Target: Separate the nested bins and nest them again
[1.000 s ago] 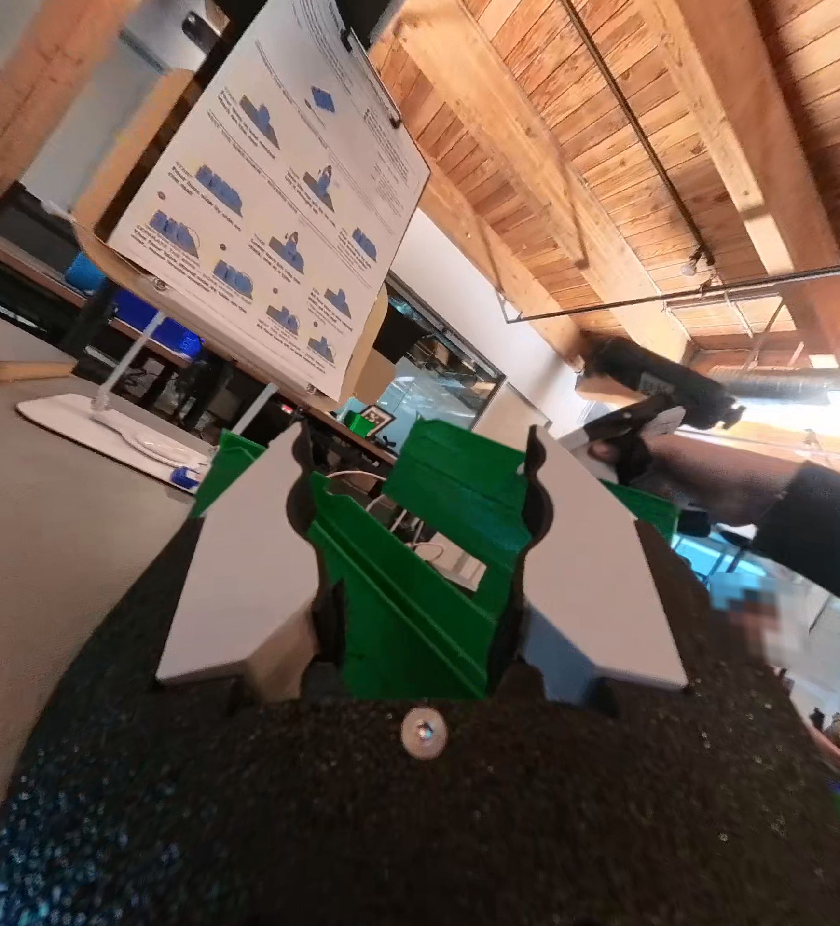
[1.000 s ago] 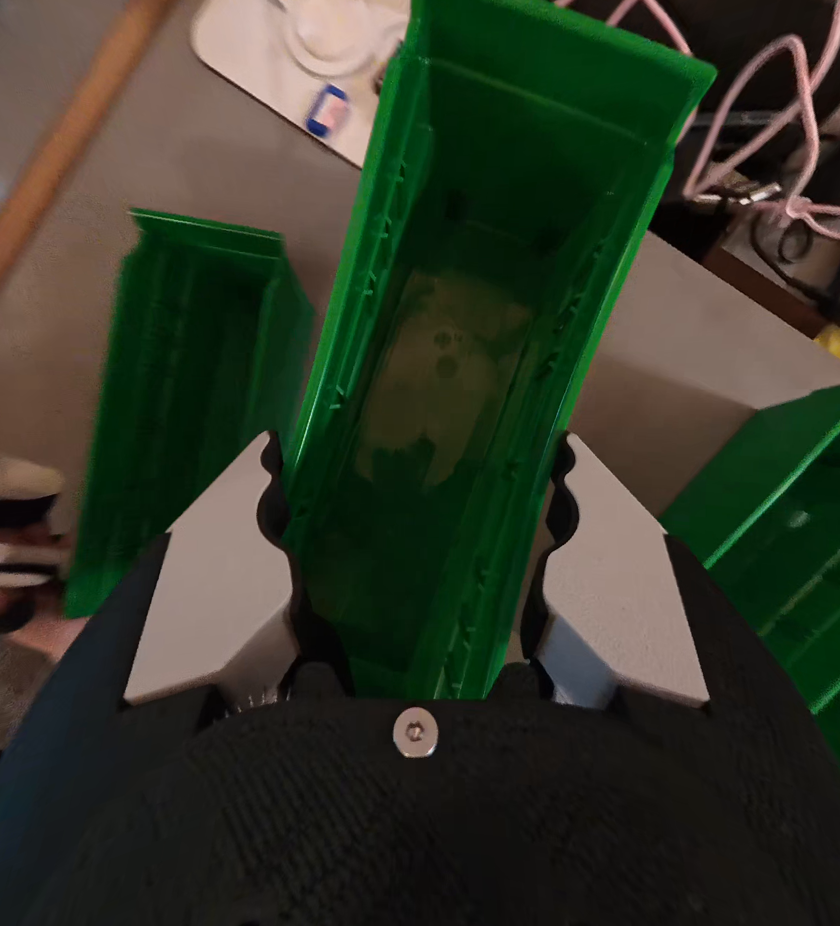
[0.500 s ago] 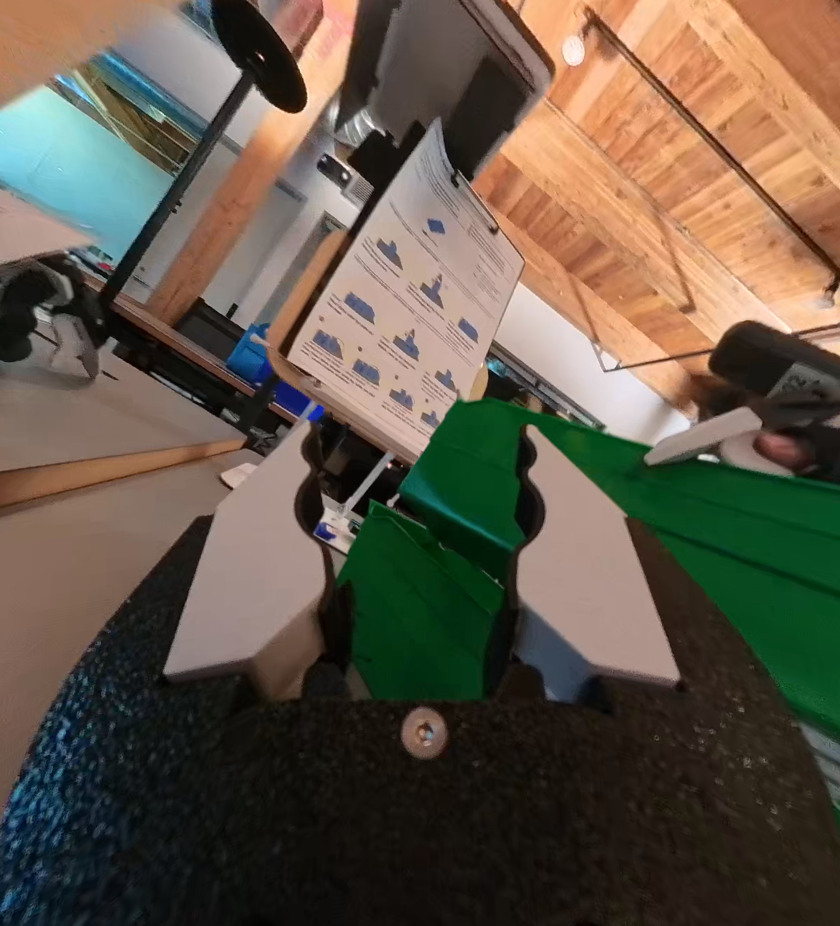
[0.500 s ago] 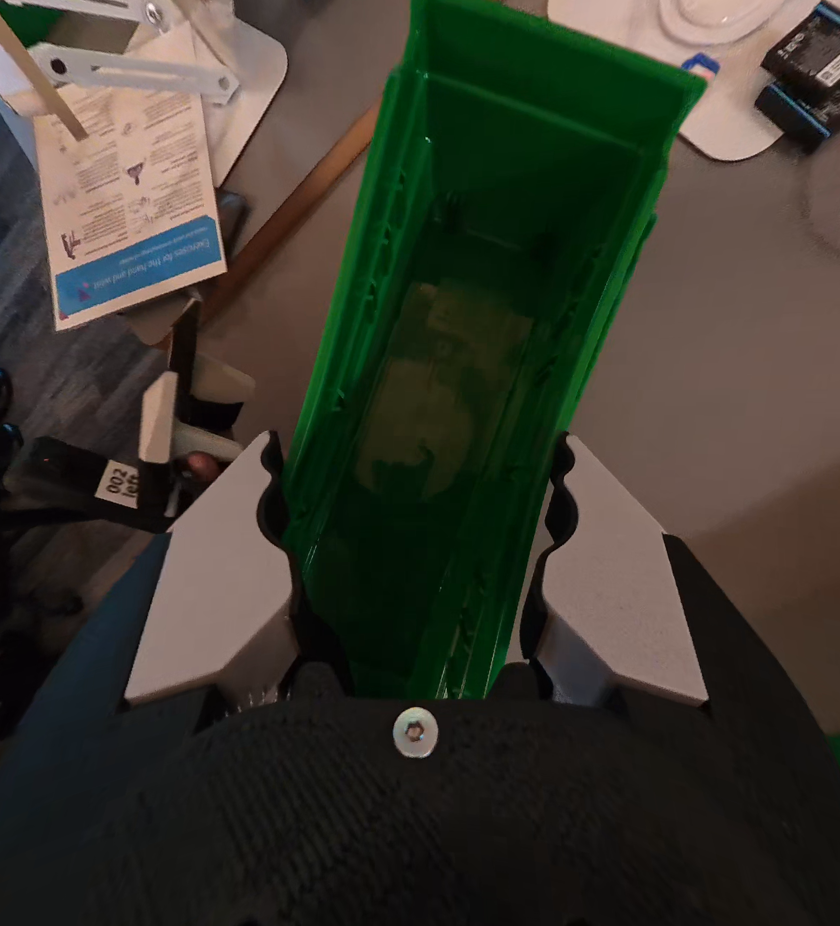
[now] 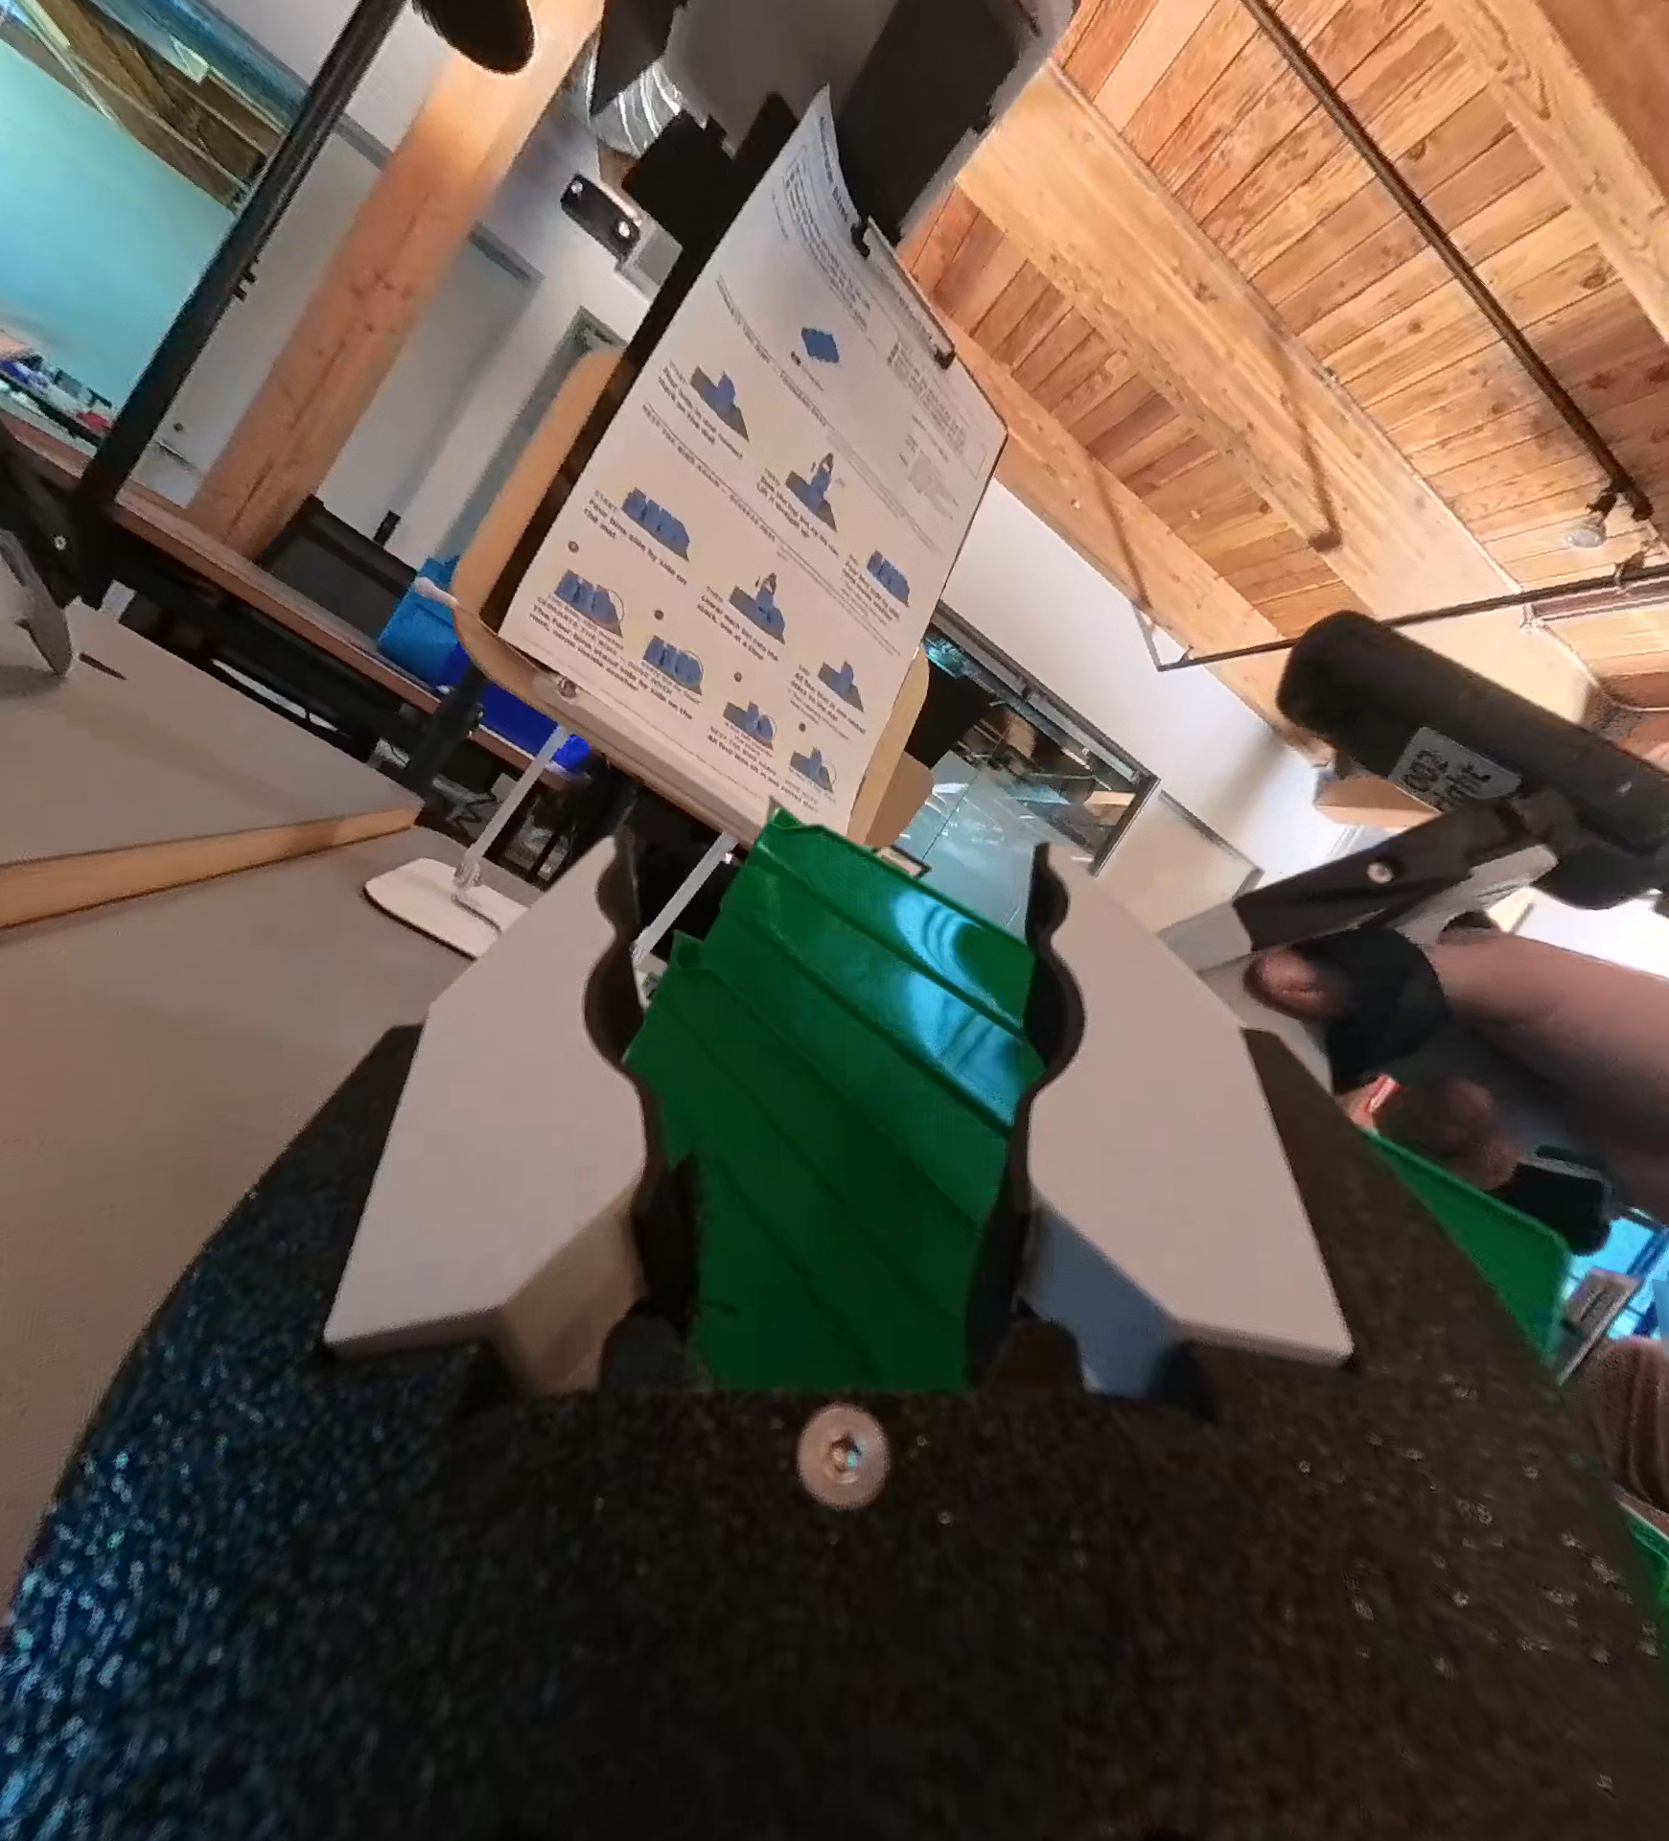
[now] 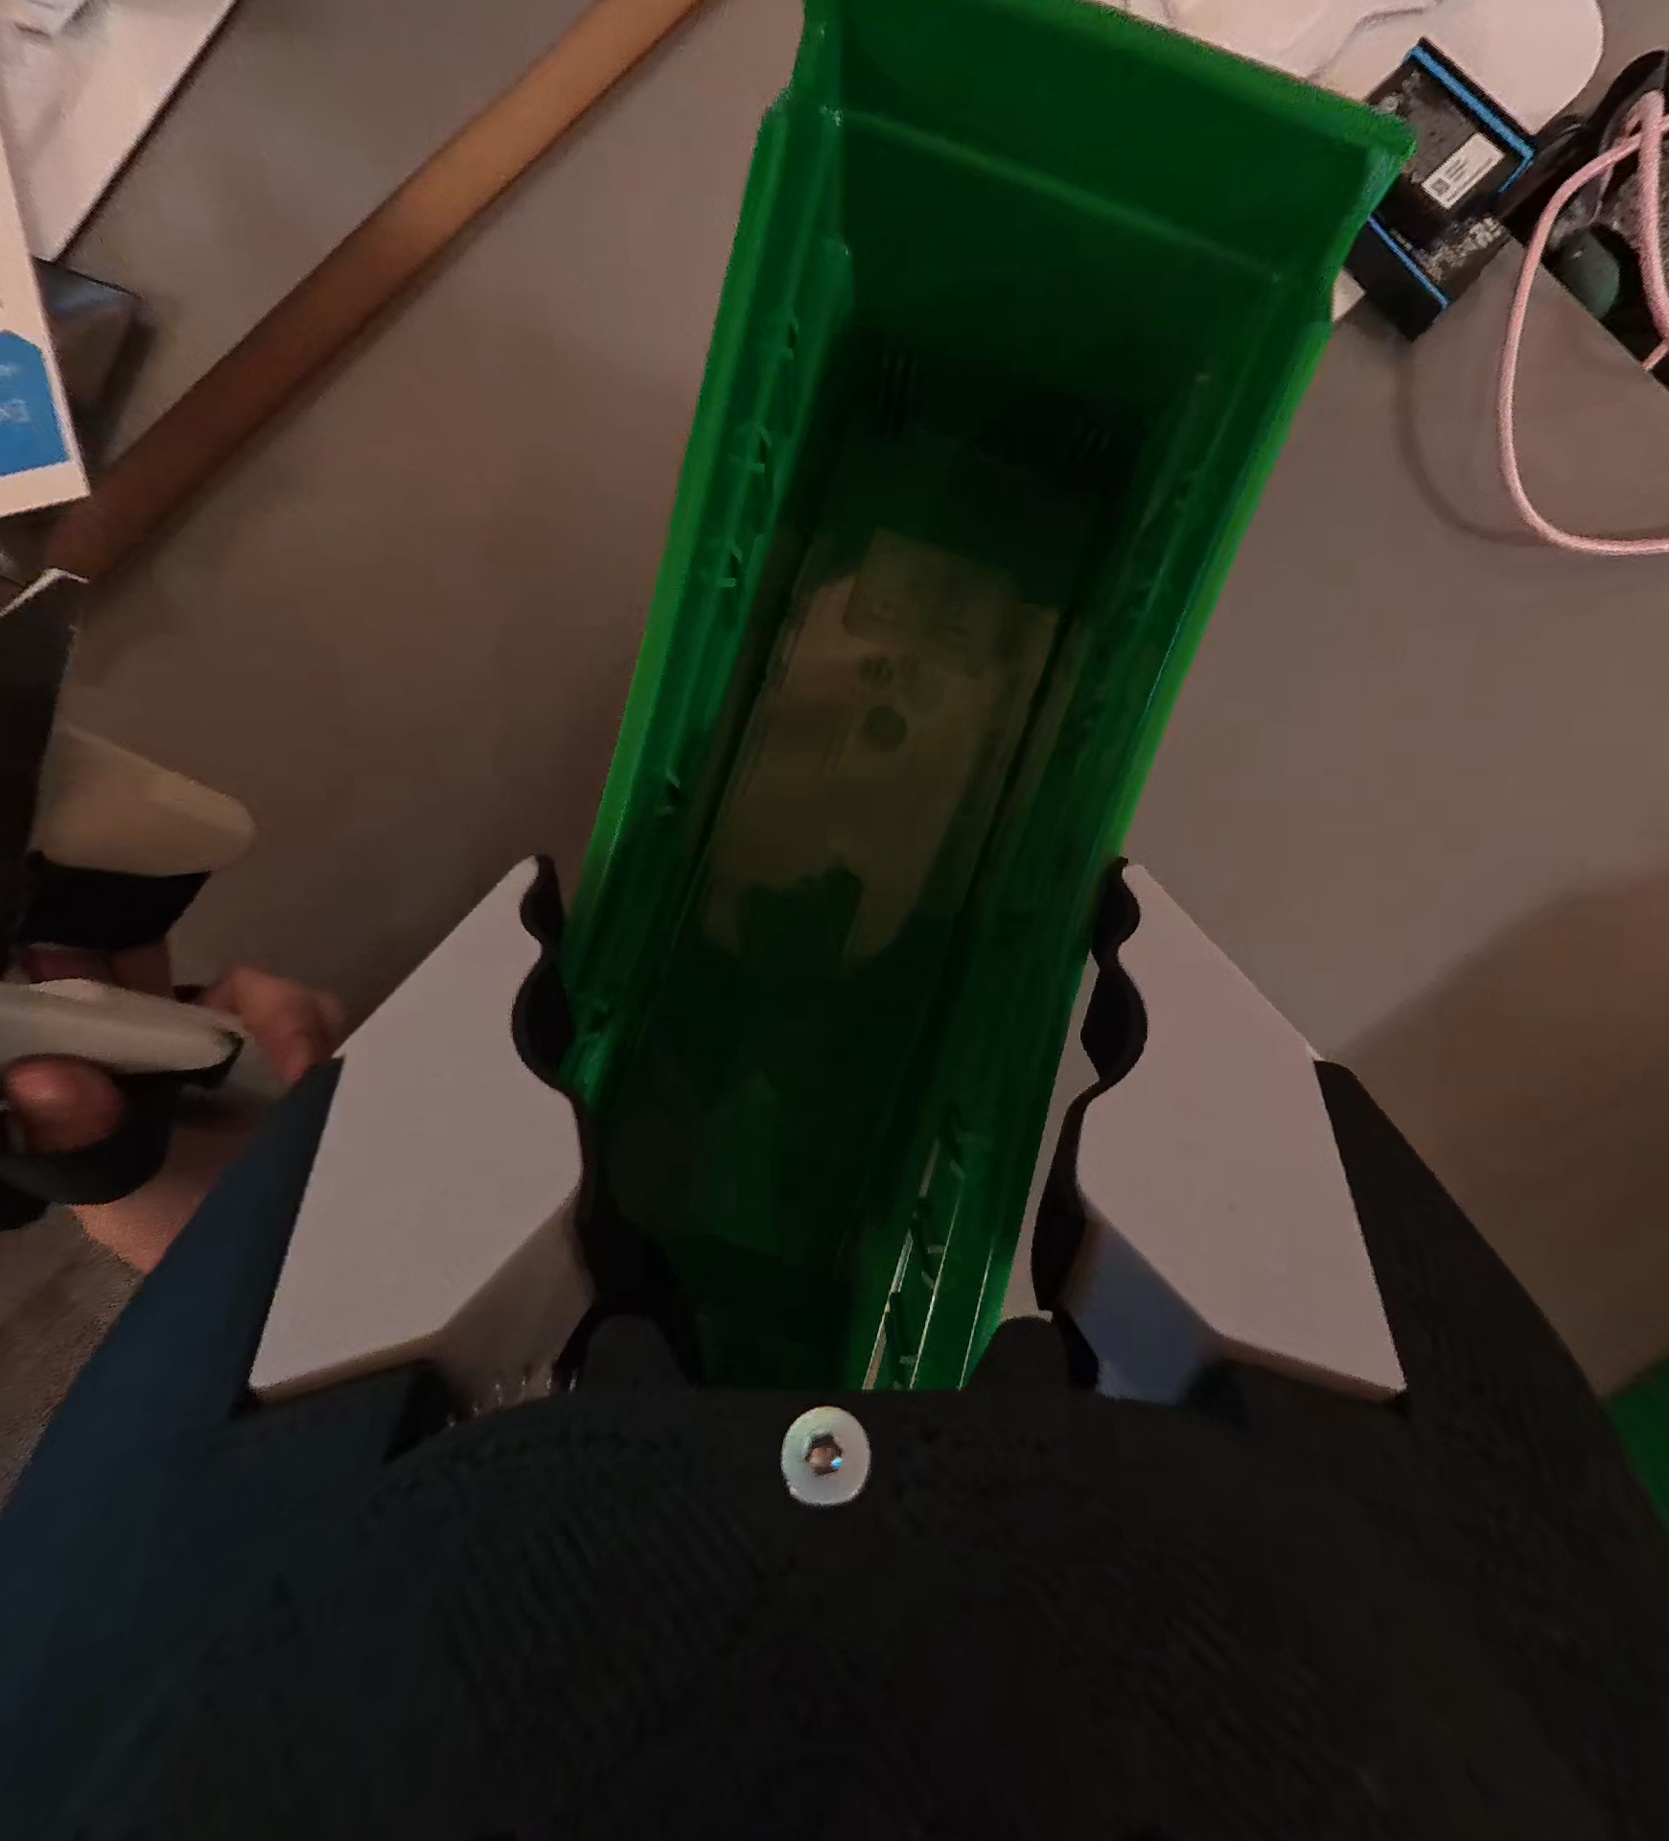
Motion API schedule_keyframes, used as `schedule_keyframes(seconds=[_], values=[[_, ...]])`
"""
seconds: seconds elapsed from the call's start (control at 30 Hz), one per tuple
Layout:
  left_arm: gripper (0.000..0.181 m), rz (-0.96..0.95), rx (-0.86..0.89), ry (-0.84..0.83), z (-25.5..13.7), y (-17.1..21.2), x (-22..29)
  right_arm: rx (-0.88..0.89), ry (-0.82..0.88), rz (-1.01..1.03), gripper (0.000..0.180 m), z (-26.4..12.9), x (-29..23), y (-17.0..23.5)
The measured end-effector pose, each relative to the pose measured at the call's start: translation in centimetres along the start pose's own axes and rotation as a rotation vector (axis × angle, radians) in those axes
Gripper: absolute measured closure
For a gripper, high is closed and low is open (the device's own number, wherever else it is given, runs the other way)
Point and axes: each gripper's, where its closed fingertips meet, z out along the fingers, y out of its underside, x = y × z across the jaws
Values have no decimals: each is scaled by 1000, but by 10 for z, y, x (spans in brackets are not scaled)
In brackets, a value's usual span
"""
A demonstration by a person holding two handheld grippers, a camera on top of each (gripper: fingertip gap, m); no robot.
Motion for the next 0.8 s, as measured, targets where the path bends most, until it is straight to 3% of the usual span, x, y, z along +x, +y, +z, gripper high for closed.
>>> schedule_keyframes(seconds=[0.3,0.67,0.8], values=[[104,-32,-28,-4,2,8,-7,-9,128,-49,72,15,34,-3],[105,-35,-80,6,7,20,-6,4,106,7,66,36,42,8],[107,-41,-108,12,9,25,-5,26,125,-4,56,40,41,9]])
